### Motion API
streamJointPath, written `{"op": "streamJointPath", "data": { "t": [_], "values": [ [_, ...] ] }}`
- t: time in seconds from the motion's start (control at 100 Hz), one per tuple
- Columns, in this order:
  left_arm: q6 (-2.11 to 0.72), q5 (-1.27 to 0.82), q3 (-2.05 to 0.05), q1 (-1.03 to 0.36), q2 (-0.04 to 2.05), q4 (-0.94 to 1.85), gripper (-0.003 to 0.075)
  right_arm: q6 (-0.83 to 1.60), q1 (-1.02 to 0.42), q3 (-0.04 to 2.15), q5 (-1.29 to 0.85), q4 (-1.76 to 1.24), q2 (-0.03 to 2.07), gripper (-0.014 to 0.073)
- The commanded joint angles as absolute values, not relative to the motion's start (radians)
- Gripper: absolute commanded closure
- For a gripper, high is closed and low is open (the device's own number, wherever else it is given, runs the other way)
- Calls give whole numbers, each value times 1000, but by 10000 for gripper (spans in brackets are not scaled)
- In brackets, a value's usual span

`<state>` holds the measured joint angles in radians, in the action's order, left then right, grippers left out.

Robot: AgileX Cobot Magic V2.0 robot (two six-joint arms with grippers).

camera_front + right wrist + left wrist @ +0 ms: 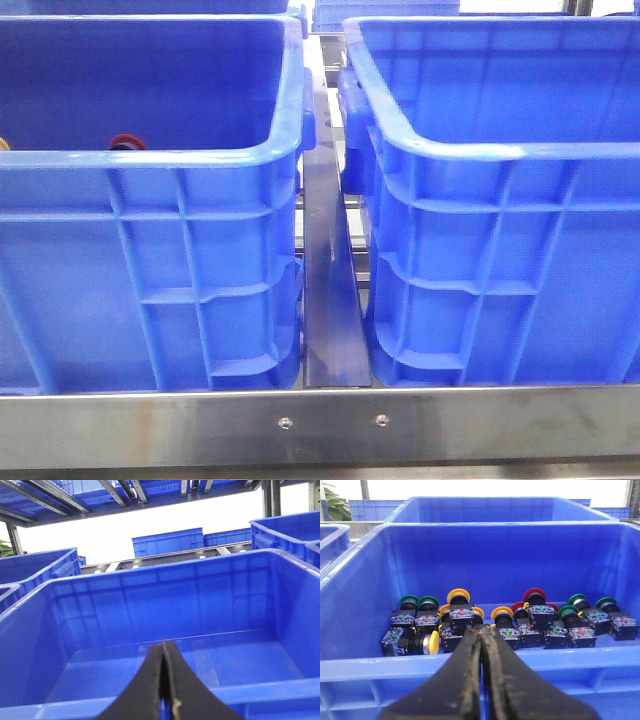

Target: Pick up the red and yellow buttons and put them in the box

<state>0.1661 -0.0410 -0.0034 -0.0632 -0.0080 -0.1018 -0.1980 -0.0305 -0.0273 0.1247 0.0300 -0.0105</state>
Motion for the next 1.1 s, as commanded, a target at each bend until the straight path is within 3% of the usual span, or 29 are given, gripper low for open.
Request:
{"op": "streamJointPath", "data": {
  "t": [0.0, 0.37, 0.62, 1.09],
  "values": [
    [174, 39, 42, -66, -12, -98, 739, -194, -23, -8, 206, 34, -34, 662],
    [174, 39, 26, -66, -12, -98, 739, -194, -23, -8, 206, 34, -34, 662],
    [174, -192, -242, -66, 54, -78, 739, -194, -23, -8, 206, 34, -34, 662],
    [167, -699, -878, -66, 649, -80, 739, -194, -23, -8, 206, 34, -34, 662]
  ]
}}
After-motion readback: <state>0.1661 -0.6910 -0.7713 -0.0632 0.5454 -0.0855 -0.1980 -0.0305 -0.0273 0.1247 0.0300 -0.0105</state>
